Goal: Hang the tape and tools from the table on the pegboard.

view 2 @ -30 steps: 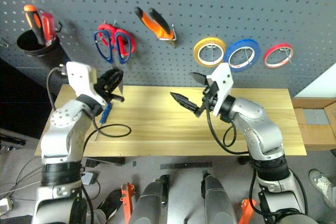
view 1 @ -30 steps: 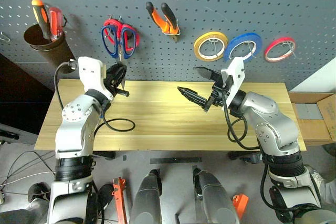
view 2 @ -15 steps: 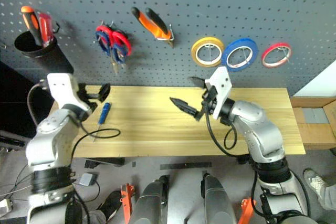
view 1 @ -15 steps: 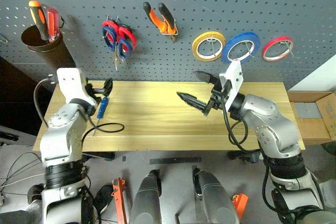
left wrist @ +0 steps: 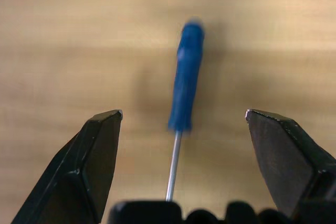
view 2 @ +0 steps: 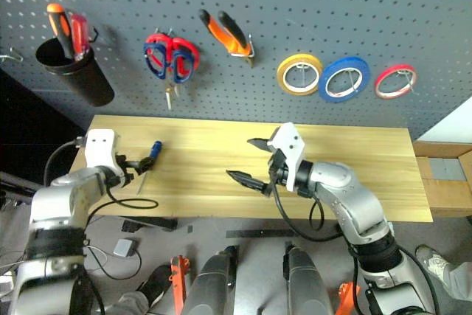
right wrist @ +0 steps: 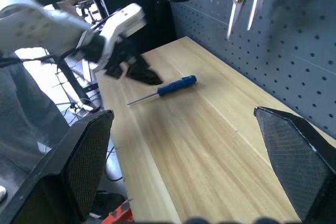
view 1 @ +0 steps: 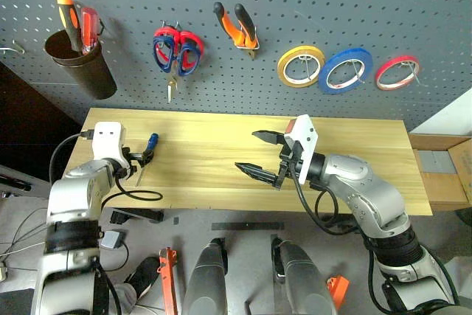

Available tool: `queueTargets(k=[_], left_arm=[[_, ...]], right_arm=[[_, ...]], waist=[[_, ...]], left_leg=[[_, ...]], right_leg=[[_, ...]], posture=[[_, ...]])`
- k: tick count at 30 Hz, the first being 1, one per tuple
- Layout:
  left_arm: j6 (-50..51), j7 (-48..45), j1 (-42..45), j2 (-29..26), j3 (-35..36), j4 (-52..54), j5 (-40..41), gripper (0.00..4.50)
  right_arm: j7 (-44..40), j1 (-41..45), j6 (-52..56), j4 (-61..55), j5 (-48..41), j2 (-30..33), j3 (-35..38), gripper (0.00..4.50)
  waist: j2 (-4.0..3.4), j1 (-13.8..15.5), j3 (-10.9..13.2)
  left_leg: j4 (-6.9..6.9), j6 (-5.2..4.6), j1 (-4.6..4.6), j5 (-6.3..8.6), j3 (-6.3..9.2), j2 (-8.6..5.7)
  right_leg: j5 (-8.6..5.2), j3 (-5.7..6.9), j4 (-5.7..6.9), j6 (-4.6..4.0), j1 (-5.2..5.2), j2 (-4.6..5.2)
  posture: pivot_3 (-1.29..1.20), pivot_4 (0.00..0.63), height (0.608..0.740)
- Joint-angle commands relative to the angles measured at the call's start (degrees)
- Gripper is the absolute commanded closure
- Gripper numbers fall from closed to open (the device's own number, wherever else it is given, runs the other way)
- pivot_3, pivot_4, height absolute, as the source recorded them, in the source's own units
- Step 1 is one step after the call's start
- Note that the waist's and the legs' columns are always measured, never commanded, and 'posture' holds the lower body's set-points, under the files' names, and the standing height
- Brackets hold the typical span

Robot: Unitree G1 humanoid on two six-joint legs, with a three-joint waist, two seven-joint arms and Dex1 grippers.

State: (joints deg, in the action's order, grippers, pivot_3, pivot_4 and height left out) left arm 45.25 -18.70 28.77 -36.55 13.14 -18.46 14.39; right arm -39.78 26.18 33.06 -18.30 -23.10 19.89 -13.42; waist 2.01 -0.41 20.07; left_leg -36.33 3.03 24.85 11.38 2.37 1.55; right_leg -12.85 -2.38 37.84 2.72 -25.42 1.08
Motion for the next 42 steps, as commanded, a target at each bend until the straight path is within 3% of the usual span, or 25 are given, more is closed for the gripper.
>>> queueTargets(k=[1,9,22,25,32,34,36,39,42], left_arm=[[-3.0,-2.1,3.3,-1.9,-1.2,-8.8,-2.4,0.46],[-7.9,-6.2,11.4,-1.2,-4.5,-28.6,-5.1,0.46],[-15.4,-8.1,19.2,0.9,-6.4,-40.0,-8.2,0.46],[-14.8,-7.0,20.0,0.9,-6.6,-41.3,-9.2,1.02],[-14.1,-7.9,18.8,0.1,-6.8,-40.0,-10.2,3.56],[-13.0,-8.5,17.2,-0.3,-6.5,-36.3,-9.7,4.12],[-10.5,-10.6,13.4,-0.6,-6.4,-27.7,-8.5,4.11],[-9.5,-11.5,-0.1,0.1,-3.0,0.7,-4.4,4.11],[-4.8,-10.2,-9.4,5.2,6.3,23.7,6.6,4.11]], right_arm=[[0.2,-0.7,0.1,-2.9,0.0,0.3,0.0,0.00],[0.5,-0.1,0.4,-2.6,-0.1,0.1,0.1,0.00],[1.1,0.0,0.9,-2.9,0.1,0.6,0.4,0.00],[1.2,0.1,0.9,-2.8,0.2,0.6,0.5,0.00],[1.2,0.4,0.6,-2.3,0.5,0.8,0.9,0.00],[1.3,0.7,0.6,-2.2,0.5,0.8,1.0,0.00],[1.2,0.8,0.6,-2.2,0.4,0.9,1.2,0.00],[0.1,1.3,1.5,-3.4,-2.9,0.7,3.7,0.00],[0.2,3.2,3.8,-4.7,-9.2,-0.9,8.1,0.00]], waist=[[0.00,-0.1,0.0],[0.01,-0.1,0.0],[0.02,-0.1,0.0],[0.02,-0.2,0.0],[0.03,-0.5,0.0],[0.03,-0.7,0.0],[0.03,-1.1,0.0],[0.04,-1.5,0.0],[0.06,-1.3,0.0]], left_leg=[[0.01,0.00,0.00,0.00,-0.01,-0.01],[0.08,0.00,0.02,0.01,-0.01,0.00],[0.04,0.00,0.03,0.00,0.01,-0.02],[0.04,0.00,0.03,0.00,0.01,-0.03],[0.04,0.00,0.03,0.00,0.00,-0.03],[0.03,0.00,0.03,0.00,0.01,-0.03],[0.03,0.00,0.04,0.00,0.00,-0.01],[0.06,0.00,0.07,0.00,0.01,0.01],[0.20,0.04,0.08,-0.02,0.04,0.28]], right_leg=[[0.01,-0.01,0.00,-0.01,-0.01,0.00],[0.01,0.02,0.06,-0.03,-0.08,0.00],[0.01,0.03,0.09,-0.03,-0.07,0.00],[0.00,0.03,0.10,0.00,-0.06,0.00],[0.00,0.03,0.11,0.00,-0.06,0.00],[0.00,0.03,0.12,-0.01,-0.06,0.00],[0.01,0.02,0.11,-0.03,-0.06,0.01],[0.04,0.01,0.10,-0.08,-0.08,0.05],[0.04,-0.05,0.07,-0.11,-0.13,0.23]], posture=[[0.05,0.335,0.740],[0.05,0.340,0.740],[0.03,0.336,0.740],[0.03,0.335,0.740],[0.03,0.332,0.740],[0.02,0.334,0.740],[0.02,0.337,0.740],[0.02,0.334,0.740],[0.03,0.333,0.740]])
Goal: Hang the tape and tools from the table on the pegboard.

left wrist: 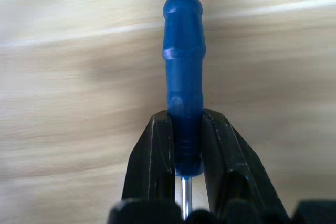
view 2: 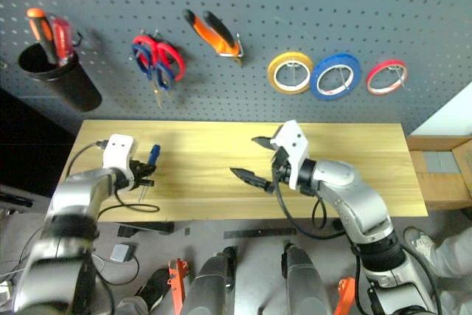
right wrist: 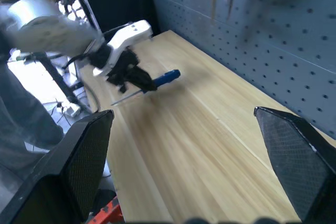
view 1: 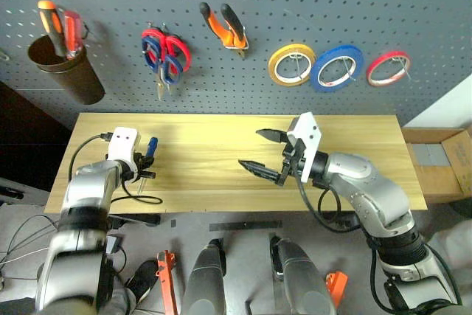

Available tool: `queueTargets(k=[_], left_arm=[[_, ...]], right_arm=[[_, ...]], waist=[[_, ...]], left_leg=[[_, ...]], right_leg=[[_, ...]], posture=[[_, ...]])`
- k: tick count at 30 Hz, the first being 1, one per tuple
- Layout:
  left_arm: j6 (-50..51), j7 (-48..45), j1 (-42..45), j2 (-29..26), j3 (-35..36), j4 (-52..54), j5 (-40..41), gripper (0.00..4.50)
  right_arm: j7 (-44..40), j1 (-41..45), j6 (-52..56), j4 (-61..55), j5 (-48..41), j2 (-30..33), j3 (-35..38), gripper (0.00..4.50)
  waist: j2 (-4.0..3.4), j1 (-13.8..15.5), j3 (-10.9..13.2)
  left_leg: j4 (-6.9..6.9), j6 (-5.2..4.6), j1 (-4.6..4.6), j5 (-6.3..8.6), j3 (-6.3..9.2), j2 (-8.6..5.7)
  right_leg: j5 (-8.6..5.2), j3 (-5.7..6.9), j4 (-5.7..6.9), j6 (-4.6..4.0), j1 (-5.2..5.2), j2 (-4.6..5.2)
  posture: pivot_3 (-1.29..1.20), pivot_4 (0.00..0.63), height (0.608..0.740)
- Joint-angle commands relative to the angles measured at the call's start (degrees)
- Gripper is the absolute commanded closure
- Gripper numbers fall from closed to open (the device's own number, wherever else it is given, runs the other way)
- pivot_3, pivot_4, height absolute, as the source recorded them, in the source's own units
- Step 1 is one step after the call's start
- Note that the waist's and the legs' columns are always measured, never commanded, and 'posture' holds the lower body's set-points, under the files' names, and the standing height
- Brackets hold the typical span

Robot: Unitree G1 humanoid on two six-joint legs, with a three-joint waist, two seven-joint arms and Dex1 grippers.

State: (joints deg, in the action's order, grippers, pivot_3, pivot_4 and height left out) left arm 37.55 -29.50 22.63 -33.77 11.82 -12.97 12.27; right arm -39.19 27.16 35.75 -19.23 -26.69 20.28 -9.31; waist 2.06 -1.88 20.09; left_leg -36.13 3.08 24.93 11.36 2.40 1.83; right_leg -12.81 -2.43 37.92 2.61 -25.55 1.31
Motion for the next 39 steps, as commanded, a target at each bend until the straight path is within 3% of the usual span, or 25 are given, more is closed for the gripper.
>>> queueTargets(k=[1,5,10,17,20,32,39], left_arm=[[2.0,2.3,-5.1,5.0,11.7,24.1,12.1,4.11],[-0.9,8.0,-8.8,8.8,20.8,36.0,17.1,4.11],[-3.6,10.1,-6.2,6.7,25.7,38.6,20.7,4.11],[-7.9,7.4,10.8,-2.7,23.9,26.8,22.2,4.11],[-9.7,6.4,17.0,-4.3,22.6,22.5,22.6,4.11],[-30.1,3.3,28.1,-10.2,15.9,-1.0,10.2,4.11],[-33.3,1.8,30.7,-11.3,16.7,-4.4,11.5,4.11]], right_arm=[[-0.1,3.3,1.3,-3.7,-6.6,-1.7,4.9,0.00],[-0.1,6.4,1.9,-4.7,-8.1,-1.7,5.2,0.00],[1.1,9.6,2.1,-5.6,-9.6,-3.4,4.5,0.00],[0.7,11.4,1.0,-4.1,-9.1,-4.2,4.0,0.00],[0.6,11.5,0.6,-3.8,-8.5,-4.3,3.8,0.00],[0.6,11.1,-0.3,-2.6,-6.0,-4.3,3.0,0.00],[0.5,10.5,-0.3,-2.7,-5.7,-3.9,2.3,0.00]], waist=[[0.00,0.3,0.0],[0.02,0.3,0.0],[0.02,0.3,0.0],[0.06,1.0,0.0],[0.10,1.0,0.0],[0.11,0.3,-0.1],[0.12,0.3,-0.1]], left_leg=[[-0.01,0.01,0.00,-0.01,0.03,-0.03],[-0.07,0.07,-0.09,-0.05,0.13,-0.15],[-0.08,0.06,-0.16,-0.05,0.05,-0.29],[-0.13,0.06,-0.09,-0.04,0.06,-0.31],[-0.11,0.05,-0.04,-0.04,0.07,-0.30],[0.03,0.06,-0.02,-0.04,0.04,-0.27],[0.03,0.06,0.01,-0.05,0.00,-0.27]], right_leg=[[-0.01,0.04,0.01,-0.01,0.01,0.02],[-0.03,0.09,0.00,0.03,0.13,-0.06],[-0.14,0.05,-0.03,0.21,0.18,-0.18],[-0.10,0.09,-0.10,0.15,0.18,-0.22],[-0.07,0.12,-0.17,0.10,0.17,-0.23],[-0.01,0.14,-0.09,0.00,0.02,-0.23],[-0.01,0.13,-0.08,0.00,0.01,-0.21]], posture=[[0.03,0.334,0.740],[0.04,0.337,0.740],[0.04,0.336,0.740],[0.05,0.319,0.740],[0.05,0.310,0.740],[0.04,0.303,0.740],[0.04,0.298,0.740]])
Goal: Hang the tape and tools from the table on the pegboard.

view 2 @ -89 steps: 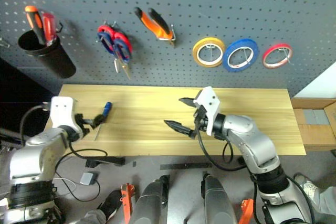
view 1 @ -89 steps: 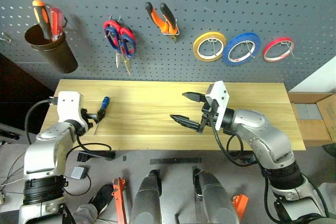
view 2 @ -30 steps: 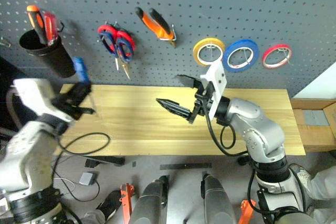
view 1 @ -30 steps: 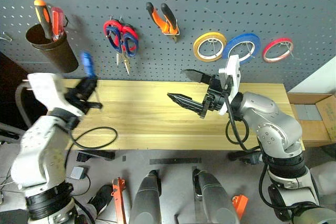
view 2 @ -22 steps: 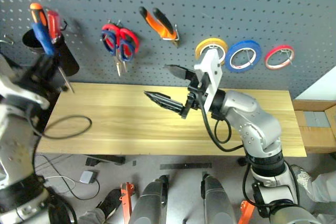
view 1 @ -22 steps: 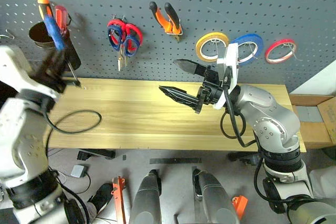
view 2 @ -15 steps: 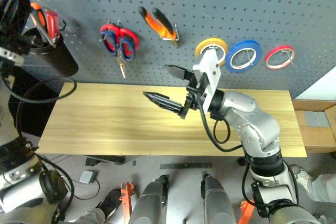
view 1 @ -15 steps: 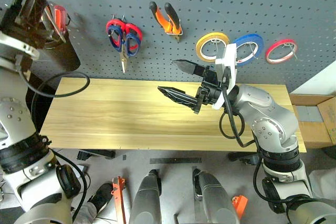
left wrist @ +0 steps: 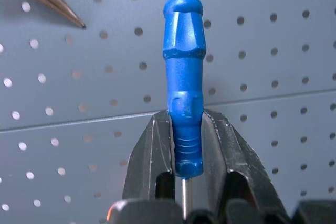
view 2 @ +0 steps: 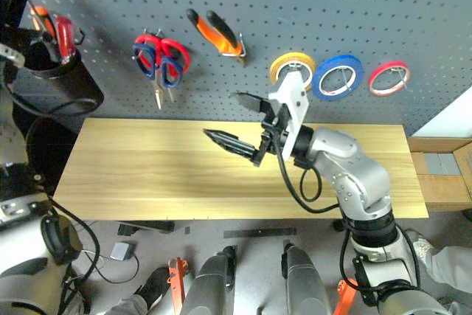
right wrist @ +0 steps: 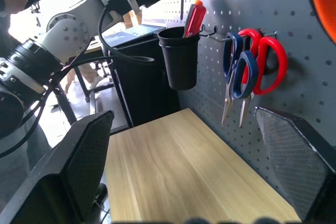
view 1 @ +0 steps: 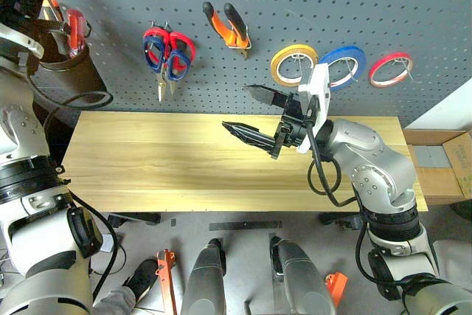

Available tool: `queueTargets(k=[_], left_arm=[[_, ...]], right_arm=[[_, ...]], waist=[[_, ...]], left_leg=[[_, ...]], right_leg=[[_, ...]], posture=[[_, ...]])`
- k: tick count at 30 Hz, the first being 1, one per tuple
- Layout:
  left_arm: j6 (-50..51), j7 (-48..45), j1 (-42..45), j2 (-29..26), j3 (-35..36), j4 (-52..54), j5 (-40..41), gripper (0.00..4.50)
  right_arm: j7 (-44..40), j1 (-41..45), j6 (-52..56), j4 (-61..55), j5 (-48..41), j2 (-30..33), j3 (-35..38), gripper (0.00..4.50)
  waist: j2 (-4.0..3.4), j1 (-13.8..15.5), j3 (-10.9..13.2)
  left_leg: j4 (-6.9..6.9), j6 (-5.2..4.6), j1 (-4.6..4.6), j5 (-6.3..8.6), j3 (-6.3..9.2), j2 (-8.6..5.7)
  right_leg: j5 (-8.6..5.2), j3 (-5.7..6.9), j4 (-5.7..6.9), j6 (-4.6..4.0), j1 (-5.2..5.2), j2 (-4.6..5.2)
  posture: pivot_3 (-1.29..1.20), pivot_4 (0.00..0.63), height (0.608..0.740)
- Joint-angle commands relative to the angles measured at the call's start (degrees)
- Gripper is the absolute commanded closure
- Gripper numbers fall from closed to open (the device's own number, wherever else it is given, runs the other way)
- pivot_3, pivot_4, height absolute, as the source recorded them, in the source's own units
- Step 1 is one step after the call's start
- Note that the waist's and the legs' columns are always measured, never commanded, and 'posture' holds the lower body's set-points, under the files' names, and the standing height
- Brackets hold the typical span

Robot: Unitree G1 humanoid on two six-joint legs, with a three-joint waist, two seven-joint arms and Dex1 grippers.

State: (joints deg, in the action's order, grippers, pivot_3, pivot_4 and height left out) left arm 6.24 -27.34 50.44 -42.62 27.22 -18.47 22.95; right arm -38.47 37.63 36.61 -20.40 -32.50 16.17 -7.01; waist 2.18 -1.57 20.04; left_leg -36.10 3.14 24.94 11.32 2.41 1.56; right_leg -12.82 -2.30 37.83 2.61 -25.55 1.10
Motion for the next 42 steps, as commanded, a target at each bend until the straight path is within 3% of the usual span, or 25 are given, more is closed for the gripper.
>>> queueTargets(k=[1,6,18,22,34,39,42], left_arm=[[-2.3,-0.3,3.4,-3.2,1.6,0.7,0.8,4.11],[-3.6,-0.4,2.1,-5.0,2.0,-0.6,-0.1,4.11],[-7.8,1.7,-4.3,-3.3,2.8,-6.3,-0.3,4.11],[-3.5,0.9,-4.7,-2.8,3.2,-4.6,2.5,4.11],[2.3,1.7,-9.1,-3.3,4.5,1.6,5.4,0.11],[20.9,-4.1,-22.4,-1.0,0.6,28.5,22.6,0.05],[26.3,-4.5,-32.6,1.6,-1.2,38.9,27.9,0.05]], right_arm=[[-0.2,-0.1,-1.2,-1.4,0.1,0.2,0.0,0.00],[-0.5,0.1,-1.3,-1.1,0.2,0.2,-0.2,0.00],[-0.4,-0.1,-1.2,-1.1,0.4,0.4,-0.7,0.00],[-0.1,-0.3,-0.8,-1.4,0.5,0.8,-0.6,0.00],[-1.1,-0.6,-1.6,0.0,1.2,0.8,-1.0,0.00],[-4.4,-2.8,-2.5,0.8,0.8,3.1,0.3,0.00],[-5.8,-5.5,-3.8,2.4,0.8,4.4,1.9,0.00]], waist=[[0.01,0.0,0.0],[0.02,-0.1,0.0],[0.05,0.0,0.0],[0.10,0.1,-0.1],[0.12,0.0,-0.1],[0.23,-0.1,-0.2],[0.30,0.0,-0.5]], left_leg=[[-0.01,0.00,0.00,0.00,0.00,0.00],[0.01,0.00,-0.01,0.00,-0.01,0.00],[-0.05,0.00,0.00,0.00,0.01,-0.01],[-0.08,0.00,0.01,0.00,0.01,-0.01],[-0.10,0.00,0.00,0.00,0.01,0.00],[-0.04,0.01,-0.01,0.00,0.03,0.10],[-0.05,0.02,-0.01,-0.01,0.04,0.12]], right_leg=[[0.00,0.00,0.01,0.00,0.00,0.00],[0.00,-0.02,0.04,0.00,-0.01,0.00],[0.00,0.01,0.11,0.00,-0.02,0.02],[0.00,0.02,0.12,0.00,-0.02,0.02],[0.01,0.00,0.15,-0.01,-0.02,0.02],[0.01,-0.01,0.14,-0.02,0.00,0.11],[0.01,-0.02,0.11,-0.02,0.02,0.21]], posture=[[0.05,0.298,0.740],[0.05,0.297,0.740],[0.04,0.293,0.740],[0.03,0.297,0.740],[0.05,0.294,0.740],[0.05,0.257,0.740],[0.05,0.226,0.740]])
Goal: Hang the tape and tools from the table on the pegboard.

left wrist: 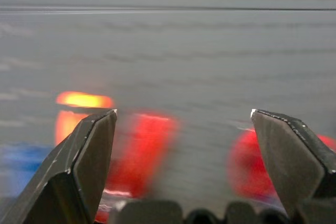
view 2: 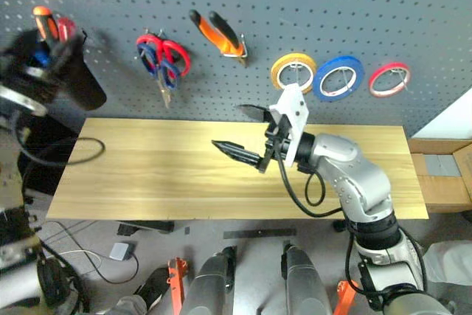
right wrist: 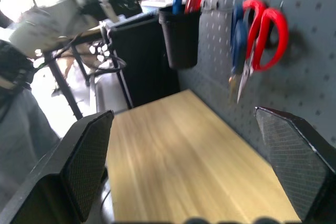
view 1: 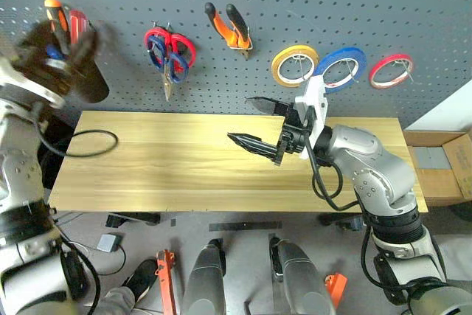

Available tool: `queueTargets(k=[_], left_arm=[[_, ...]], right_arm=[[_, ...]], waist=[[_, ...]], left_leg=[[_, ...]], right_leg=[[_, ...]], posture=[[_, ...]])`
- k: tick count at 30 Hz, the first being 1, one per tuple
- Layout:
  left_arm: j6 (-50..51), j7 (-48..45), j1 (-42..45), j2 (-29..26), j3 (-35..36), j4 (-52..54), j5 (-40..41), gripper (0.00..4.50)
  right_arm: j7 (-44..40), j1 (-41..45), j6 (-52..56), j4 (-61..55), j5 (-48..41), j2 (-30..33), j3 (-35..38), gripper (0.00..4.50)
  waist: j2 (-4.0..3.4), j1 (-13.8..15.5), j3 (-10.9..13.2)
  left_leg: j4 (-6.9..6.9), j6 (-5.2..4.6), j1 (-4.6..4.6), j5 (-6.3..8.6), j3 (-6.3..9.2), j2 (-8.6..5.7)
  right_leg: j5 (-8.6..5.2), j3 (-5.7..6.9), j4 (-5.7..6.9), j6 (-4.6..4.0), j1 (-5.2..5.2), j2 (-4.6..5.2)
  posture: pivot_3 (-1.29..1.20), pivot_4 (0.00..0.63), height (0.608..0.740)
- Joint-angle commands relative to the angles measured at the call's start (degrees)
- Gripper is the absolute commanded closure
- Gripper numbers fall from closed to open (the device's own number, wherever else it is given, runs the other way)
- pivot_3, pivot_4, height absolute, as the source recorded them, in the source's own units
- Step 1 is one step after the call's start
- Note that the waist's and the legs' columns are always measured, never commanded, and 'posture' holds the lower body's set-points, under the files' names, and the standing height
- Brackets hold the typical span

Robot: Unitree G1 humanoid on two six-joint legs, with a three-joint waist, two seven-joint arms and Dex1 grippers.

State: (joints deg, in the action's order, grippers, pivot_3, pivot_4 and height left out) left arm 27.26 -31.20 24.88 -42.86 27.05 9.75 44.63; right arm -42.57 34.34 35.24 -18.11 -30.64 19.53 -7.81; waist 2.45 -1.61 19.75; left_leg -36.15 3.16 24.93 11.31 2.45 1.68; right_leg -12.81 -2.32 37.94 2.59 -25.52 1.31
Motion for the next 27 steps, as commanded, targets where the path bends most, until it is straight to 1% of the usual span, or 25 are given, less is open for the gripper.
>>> queueTargets(k=[1,3,5,6,8,9,11,12,14,15,16,18,23,27], left_arm=[[5.9,-0.8,-10.2,2.7,-1.9,13.0,6.6,0.05],[5.3,1.4,-15.5,5.6,-3.6,14.9,3.9,0.05],[3.7,0.9,-20.3,7.8,-4.7,16.0,2.0,0.05],[2.7,0.9,-22.3,8.6,-5.3,15.7,0.3,0.05],[1.3,1.1,-24.8,10.3,-6.0,14.7,-1.7,0.05],[0.1,2.4,-25.4,11.5,-6.5,13.2,-3.9,0.05],[-2.4,4.5,-25.6,14.0,-7.6,9.5,-7.8,0.05],[-6.1,7.5,-25.0,16.3,-8.1,5.4,-12.1,0.05],[-11.9,10.8,-23.5,20.4,-7.9,-0.8,-16.2,0.05],[-14.1,11.9,-22.9,21.4,-8.5,-4.2,-18.5,0.05],[-15.7,12.1,-22.3,22.2,-8.9,-6.7,-19.9,0.05],[-18.4,12.0,-21.7,23.5,-9.7,-10.5,-21.9,0.05],[-22.7,13.5,-20.1,25.2,-8.8,-15.4,-24.1,0.05],[-24.3,13.2,-19.7,24.3,-8.7,-18.0,-25.4,0.05]], right_arm=[[-1.5,-3.3,-3.0,0.9,-0.7,1.3,3.3,0.00],[0.0,-5.8,-4.7,3.1,0.7,1.3,4.9,0.00],[1.2,-8.5,-6.3,4.3,1.5,1.2,6.3,0.00],[1.9,-10.1,-7.0,4.9,1.7,1.1,7.1,0.00],[3.3,-12.6,-8.5,6.6,2.6,0.7,8.4,0.00],[4.8,-13.7,-10.2,8.7,3.8,0.2,9.5,0.00],[7.7,-14.6,-14.0,13.4,6.2,-0.7,11.3,0.00],[9.8,-14.9,-15.8,17.2,7.4,-1.1,12.8,0.00],[12.0,-15.0,-18.9,23.2,9.1,-1.2,14.6,0.00],[12.1,-15.4,-21.1,25.5,10.6,-0.7,14.5,0.00],[11.9,-15.5,-22.9,27.2,11.5,-0.5,14.5,0.00],[12.0,-15.6,-25.9,30.9,12.6,-0.2,15.4,0.00],[11.7,-15.9,-30.1,36.6,13.0,-0.3,17.0,0.00],[12.5,-15.5,-32.5,41.6,12.4,-1.5,19.1,0.00]], waist=[[0.03,0.0,-0.7],[0.11,0.0,-1.4],[0.31,0.0,-2.2],[0.29,0.0,-2.8],[0.20,0.0,-4.1],[0.23,0.0,-4.6],[0.22,0.0,-5.9],[0.16,0.0,-6.7],[0.10,-0.1,-7.9],[-0.04,-0.1,-8.7],[0.02,-0.1,-9.3],[0.10,-0.2,-10.4],[0.04,-0.3,-12.5],[-0.07,-0.3,-13.4]], left_leg=[[0.00,0.00,0.00,0.00,-0.01,0.00],[0.02,0.00,-0.04,0.00,-0.03,-0.03],[-0.04,0.05,-0.08,-0.03,-0.04,-0.15],[-0.03,0.06,-0.13,-0.04,-0.04,-0.09],[-0.03,0.09,-0.19,-0.05,-0.04,-0.09],[-0.03,0.09,-0.27,-0.05,-0.04,-0.09],[-0.04,0.06,-0.38,-0.07,-0.12,-0.10],[-0.06,0.05,-0.48,-0.08,-0.16,-0.11],[-0.06,0.04,-0.72,-0.08,-0.29,-0.12],[-0.04,0.03,-1.07,-0.08,-0.32,-0.12],[0.06,0.02,-1.34,-0.07,-0.31,-0.06],[0.06,0.01,-1.38,-0.07,-0.38,-0.04],[0.07,0.01,-1.53,-0.07,-0.58,-0.02],[0.18,-0.04,-2.18,-0.03,-0.66,0.00]], right_leg=[[0.00,-0.02,0.00,0.00,0.01,0.03],[0.00,-0.02,-0.06,0.00,0.06,0.05],[0.02,-0.01,-0.02,-0.03,0.06,-0.10],[0.08,0.01,-0.06,-0.13,0.10,-0.20],[0.07,-0.01,-0.06,-0.15,0.14,-0.26],[0.06,-0.01,-0.07,-0.15,0.23,-0.26],[0.06,-0.05,-0.17,-0.15,0.36,-0.28],[0.08,-0.08,-0.20,-0.14,0.47,-0.29],[0.10,-0.15,-0.32,-0.07,0.76,-0.29],[0.11,-0.16,-0.45,-0.04,1.16,-0.29],[0.05,-0.12,-0.91,-0.03,1.53,-0.35],[0.07,-0.18,-0.98,-0.08,1.59,-0.38],[0.12,-0.34,-0.95,0.01,1.65,-0.39],[0.00,-0.39,-1.02,-0.16,2.26,-0.40]], posture=[[0.05,0.219,0.740],[0.04,0.197,0.740],[0.03,0.175,0.740],[0.03,0.162,0.740],[0.02,0.149,0.740],[0.02,0.137,0.740],[0.01,0.109,0.740],[0.00,0.095,0.740],[0.00,0.077,0.740],[0.00,0.066,0.740],[0.00,0.062,0.740],[-0.02,0.040,0.740],[0.00,0.019,0.740],[0.01,0.009,0.740]])
